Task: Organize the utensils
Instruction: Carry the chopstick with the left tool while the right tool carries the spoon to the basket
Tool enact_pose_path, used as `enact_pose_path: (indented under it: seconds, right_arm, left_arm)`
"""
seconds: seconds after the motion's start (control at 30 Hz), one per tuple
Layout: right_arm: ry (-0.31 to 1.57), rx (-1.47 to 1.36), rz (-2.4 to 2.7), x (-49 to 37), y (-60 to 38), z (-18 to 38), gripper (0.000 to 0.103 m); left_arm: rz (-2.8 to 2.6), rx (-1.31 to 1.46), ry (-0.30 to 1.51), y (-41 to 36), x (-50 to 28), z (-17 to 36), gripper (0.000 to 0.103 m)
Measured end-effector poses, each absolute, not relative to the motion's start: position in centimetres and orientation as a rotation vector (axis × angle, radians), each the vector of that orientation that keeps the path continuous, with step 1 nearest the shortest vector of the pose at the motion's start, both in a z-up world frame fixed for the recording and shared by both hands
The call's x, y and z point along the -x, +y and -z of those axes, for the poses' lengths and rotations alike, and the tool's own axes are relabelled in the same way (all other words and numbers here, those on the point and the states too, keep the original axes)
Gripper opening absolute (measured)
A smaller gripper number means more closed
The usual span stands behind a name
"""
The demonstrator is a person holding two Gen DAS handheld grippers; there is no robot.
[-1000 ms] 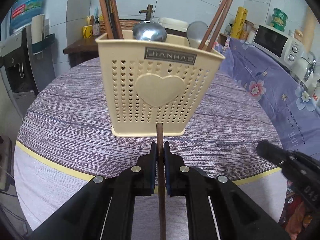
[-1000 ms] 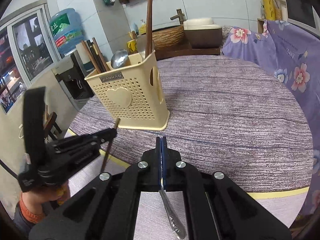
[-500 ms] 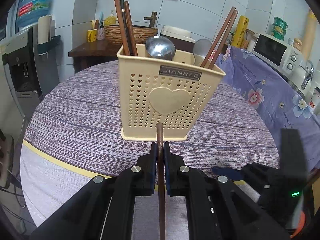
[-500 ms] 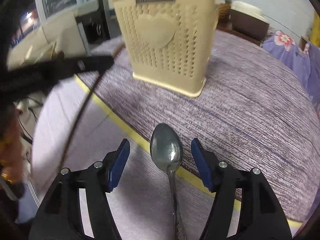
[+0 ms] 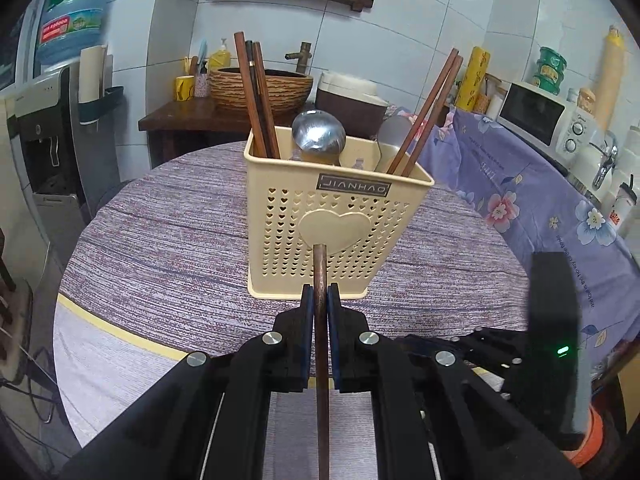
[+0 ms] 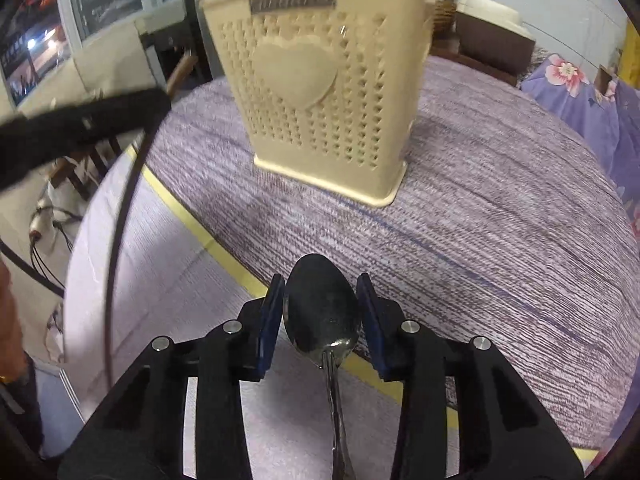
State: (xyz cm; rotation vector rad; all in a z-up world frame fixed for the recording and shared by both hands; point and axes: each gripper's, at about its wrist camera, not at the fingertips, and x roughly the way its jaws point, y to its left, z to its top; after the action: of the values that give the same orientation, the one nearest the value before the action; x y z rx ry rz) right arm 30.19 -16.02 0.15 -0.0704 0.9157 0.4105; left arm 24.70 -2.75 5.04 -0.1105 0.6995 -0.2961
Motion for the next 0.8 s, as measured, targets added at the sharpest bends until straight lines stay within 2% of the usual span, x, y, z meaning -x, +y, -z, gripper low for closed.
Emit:
enact_pose_path:
  seconds: [0.23, 0.37, 0.8]
  right_arm:
    - [0.726, -0.019, -0.405, -27.3, -17.4, -7.0, 0.038]
    - [0.666, -0.046, -0.387, -26.1, -18.4, -9.2, 0.038]
    - [0.618, -0.095, -0.393, -24.7, -18.5, -10.0, 0.037]
  left_arm:
    - [0.302, 0.121, 0.637, -2.2, -23.5, -7.2, 0.008]
    - [0.305, 0.128, 0.595, -1.5, -22.6, -8.8, 0.008]
    - [0.309, 0.16, 0.532, -0.2, -21.3, -10.5, 0.008]
